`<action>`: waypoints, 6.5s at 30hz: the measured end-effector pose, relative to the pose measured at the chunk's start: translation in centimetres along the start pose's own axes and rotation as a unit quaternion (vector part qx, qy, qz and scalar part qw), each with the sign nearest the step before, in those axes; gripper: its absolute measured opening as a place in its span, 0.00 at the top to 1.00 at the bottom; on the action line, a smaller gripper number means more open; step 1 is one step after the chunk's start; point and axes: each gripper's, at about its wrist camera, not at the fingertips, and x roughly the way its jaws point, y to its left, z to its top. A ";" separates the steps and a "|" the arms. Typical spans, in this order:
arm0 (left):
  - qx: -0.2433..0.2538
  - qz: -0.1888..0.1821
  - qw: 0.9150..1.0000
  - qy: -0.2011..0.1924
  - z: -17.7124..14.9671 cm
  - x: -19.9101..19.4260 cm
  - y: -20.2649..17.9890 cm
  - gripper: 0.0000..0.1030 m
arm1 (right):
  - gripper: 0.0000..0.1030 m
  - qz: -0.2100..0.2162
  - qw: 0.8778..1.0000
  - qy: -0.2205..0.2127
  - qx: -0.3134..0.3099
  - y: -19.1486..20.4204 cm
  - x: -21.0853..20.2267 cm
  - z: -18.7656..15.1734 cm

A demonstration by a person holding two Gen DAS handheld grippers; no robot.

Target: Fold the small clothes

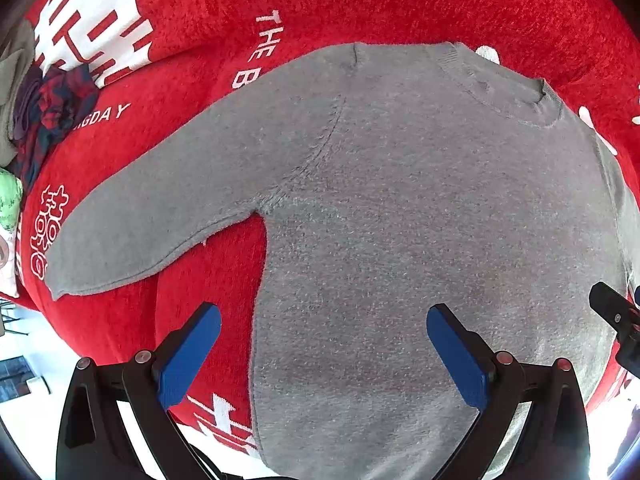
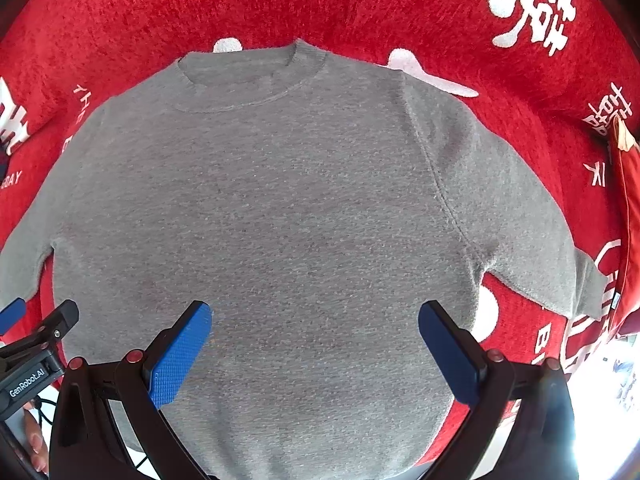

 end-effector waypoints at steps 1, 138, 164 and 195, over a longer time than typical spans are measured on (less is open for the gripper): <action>0.000 0.000 1.000 0.000 0.0 0.0 0.0 0.00 | 0.00 0.000 1.000 0.000 -0.001 0.1 0.0 -0.1; -0.056 -0.015 0.989 -0.138 0.3 3.4 7.7 0.10 | 0.89 0.150 0.970 -0.192 -0.015 2.7 -0.9 5.9; -0.026 -0.076 0.988 -0.131 0.8 2.9 9.8 0.10 | 0.56 0.472 0.830 0.019 0.296 -0.1 7.2 -2.3; -0.001 -0.076 0.983 -0.167 1.9 3.6 9.7 0.10 | 0.48 0.274 0.884 -0.086 0.368 -9.9 5.3 0.0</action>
